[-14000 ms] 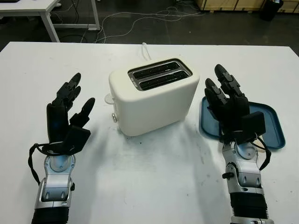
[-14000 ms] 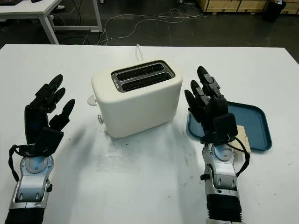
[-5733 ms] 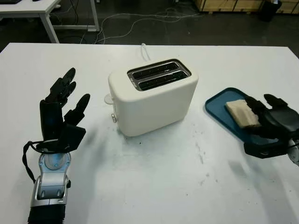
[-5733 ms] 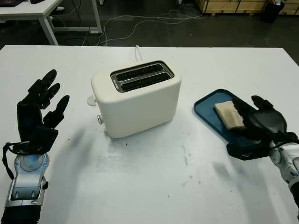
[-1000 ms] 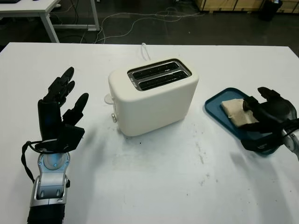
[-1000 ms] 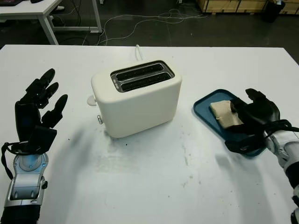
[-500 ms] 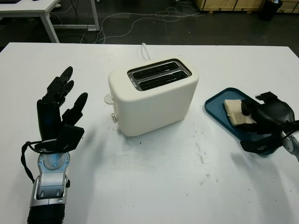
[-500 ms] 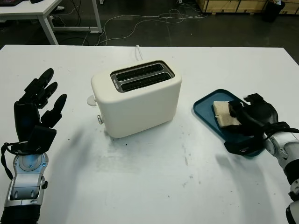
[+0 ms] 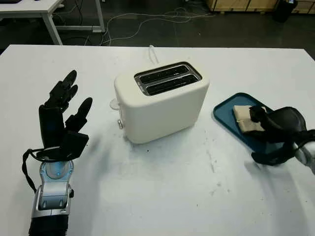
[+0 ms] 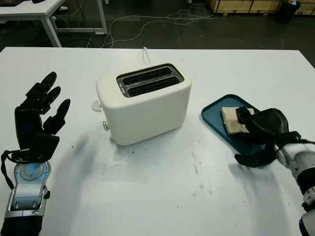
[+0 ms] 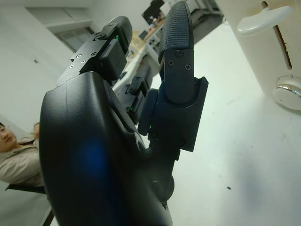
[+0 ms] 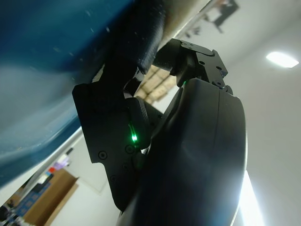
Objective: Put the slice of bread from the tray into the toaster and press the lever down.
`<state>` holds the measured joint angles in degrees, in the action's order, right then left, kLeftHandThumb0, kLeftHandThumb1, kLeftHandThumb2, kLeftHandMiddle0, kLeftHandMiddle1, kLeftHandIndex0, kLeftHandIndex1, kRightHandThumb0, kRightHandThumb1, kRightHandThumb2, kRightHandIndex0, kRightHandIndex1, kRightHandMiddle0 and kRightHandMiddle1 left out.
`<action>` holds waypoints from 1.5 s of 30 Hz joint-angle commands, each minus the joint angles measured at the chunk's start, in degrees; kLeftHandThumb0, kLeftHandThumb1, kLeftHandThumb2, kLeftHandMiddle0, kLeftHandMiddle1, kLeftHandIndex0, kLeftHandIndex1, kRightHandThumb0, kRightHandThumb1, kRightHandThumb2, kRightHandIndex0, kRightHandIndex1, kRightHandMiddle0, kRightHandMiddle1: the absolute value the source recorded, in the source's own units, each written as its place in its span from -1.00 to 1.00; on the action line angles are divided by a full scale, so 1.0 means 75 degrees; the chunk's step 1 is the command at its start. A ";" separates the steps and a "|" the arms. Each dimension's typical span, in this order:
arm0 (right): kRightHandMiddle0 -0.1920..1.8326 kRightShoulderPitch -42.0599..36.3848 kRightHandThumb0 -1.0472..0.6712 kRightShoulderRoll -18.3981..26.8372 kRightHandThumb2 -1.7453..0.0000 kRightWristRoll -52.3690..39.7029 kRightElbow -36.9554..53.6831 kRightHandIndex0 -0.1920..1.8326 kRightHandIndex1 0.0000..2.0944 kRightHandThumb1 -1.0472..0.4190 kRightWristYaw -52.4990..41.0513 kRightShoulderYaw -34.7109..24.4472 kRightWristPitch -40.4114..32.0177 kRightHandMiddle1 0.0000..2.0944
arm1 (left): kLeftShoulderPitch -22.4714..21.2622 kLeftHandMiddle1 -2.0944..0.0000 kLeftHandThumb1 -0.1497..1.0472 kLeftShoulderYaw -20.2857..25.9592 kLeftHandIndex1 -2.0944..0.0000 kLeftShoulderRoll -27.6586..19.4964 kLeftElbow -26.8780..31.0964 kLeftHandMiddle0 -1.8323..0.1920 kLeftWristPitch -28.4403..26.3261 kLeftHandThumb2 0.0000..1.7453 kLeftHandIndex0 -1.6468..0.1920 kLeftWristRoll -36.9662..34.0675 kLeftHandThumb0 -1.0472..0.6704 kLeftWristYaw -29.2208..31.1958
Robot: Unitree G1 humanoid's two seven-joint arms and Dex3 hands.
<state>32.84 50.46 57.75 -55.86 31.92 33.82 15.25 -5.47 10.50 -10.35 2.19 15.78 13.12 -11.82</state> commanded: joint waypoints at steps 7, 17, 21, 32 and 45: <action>0.74 -0.0063 -0.49 0.0127 -0.34 -0.0058 0.0456 0.74 0.67 -0.83 -0.0644 0.0010 0.0145 0.67 | 0.0066 1.00 0.79 -0.0006 1.00 -0.0002 0.0076 0.20 -0.0019 -0.64 0.23 -0.0050 -0.55 0.0040; 0.74 -0.0231 -0.49 0.0411 -0.39 -0.0365 0.1193 0.74 0.67 -0.83 -0.0625 -0.0588 0.0284 0.67 | -0.0004 0.98 0.79 0.0009 0.99 -0.0004 0.0003 0.18 0.0001 -0.64 0.22 0.0017 -0.58 -0.0023; 0.74 -0.0333 -0.51 0.0444 -0.36 -0.0365 0.1418 0.74 0.67 -0.83 -0.0291 -0.0891 0.0188 0.67 | 0.0000 0.98 0.79 -0.0017 0.99 -0.0015 0.0021 0.17 0.0017 -0.64 0.21 0.0067 -0.58 -0.0036; 0.74 -0.0551 -0.49 0.0456 -0.17 -0.1079 0.2025 0.74 0.67 -0.83 -0.0040 -0.1940 0.0548 0.67 | 0.0014 0.98 0.79 -0.0031 1.00 -0.0015 -0.0018 0.17 0.0030 -0.64 0.21 0.0073 -0.59 -0.0085; -0.58 -0.0405 -0.46 0.0490 0.27 -0.3724 0.2119 -0.02 0.67 -0.83 -0.2144 -0.3447 0.2049 0.67 | 0.0023 0.98 0.79 -0.0019 1.00 -0.0052 -0.0036 0.16 0.0062 -0.64 0.21 0.0069 -0.59 -0.0064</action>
<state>29.39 53.53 33.95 -40.80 19.91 9.88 28.87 -5.45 10.43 -10.30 2.10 15.79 13.26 -12.12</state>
